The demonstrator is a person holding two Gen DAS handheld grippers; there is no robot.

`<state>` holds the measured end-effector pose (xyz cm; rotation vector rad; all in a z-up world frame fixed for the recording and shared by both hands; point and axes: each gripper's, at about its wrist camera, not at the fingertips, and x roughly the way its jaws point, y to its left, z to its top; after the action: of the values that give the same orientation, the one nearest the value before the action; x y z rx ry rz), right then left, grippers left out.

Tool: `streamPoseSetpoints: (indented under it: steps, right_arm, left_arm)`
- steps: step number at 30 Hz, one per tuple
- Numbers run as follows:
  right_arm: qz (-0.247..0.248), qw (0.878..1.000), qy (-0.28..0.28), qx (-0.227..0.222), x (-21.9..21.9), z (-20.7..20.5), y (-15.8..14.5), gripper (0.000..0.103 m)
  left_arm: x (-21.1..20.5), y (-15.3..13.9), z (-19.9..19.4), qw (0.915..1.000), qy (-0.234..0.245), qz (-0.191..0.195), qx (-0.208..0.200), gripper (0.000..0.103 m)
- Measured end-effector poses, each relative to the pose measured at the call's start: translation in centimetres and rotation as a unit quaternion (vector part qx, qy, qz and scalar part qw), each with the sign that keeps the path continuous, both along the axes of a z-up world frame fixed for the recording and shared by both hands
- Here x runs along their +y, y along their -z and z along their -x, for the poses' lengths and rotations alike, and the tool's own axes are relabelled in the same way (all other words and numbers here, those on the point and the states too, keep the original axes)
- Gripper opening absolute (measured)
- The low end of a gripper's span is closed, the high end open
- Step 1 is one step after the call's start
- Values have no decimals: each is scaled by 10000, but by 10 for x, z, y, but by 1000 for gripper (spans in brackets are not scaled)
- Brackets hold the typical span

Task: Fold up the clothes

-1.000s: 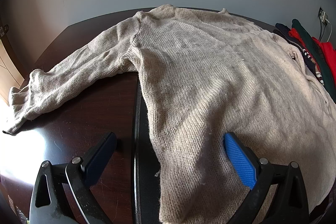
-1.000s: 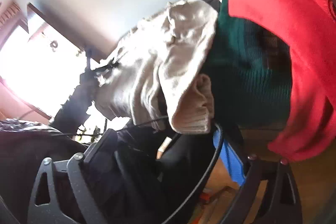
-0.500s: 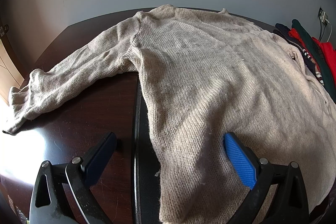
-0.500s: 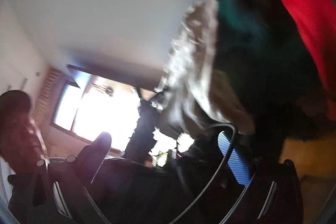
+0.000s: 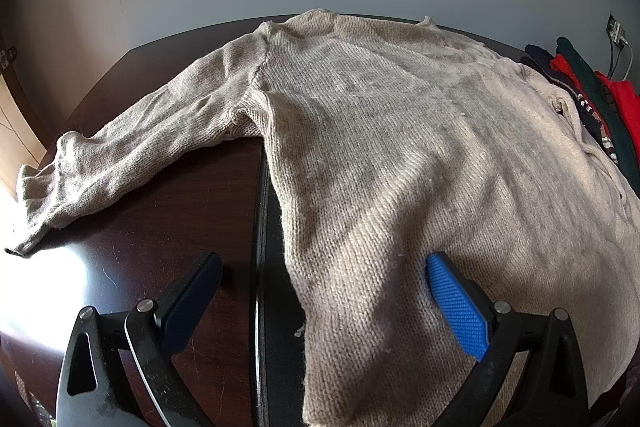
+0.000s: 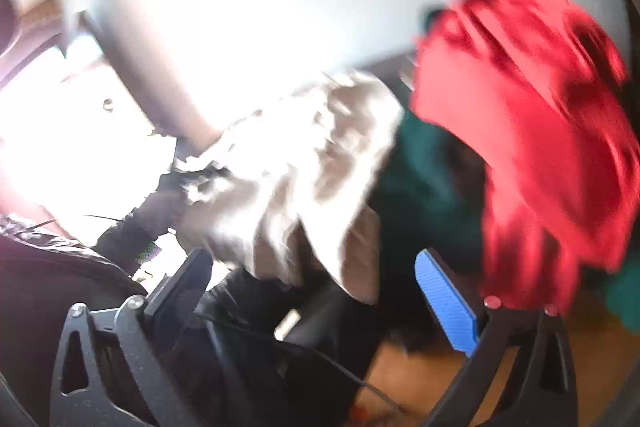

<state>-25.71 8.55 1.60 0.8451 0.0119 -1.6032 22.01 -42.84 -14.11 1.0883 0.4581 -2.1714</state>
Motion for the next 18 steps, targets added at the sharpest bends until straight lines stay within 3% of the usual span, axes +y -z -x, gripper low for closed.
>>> streamPoseSetpoints:
  steps: [4, 8, 15, 18]
  right_arm:
    - [-431, 9990, -143, -52, -18, 0, 19, 101]
    - [-556, 9964, -308, -566, -3, 44, 38, 79]
    - [-622, 9913, -610, -991, -35, 65, 53, 63]
    - [-752, 9890, -627, -1108, -44, 65, 62, 52]
  left_arm:
    - [-1, 0, 0, 10000, 4, -2, 3, 102]
    - [-1, 0, -1, 10000, 8, -3, 5, 102]
    - [-2, 0, -1, 10000, 18, -4, 7, 103]
    - [-2, 0, -1, 10000, 18, -4, 9, 102]
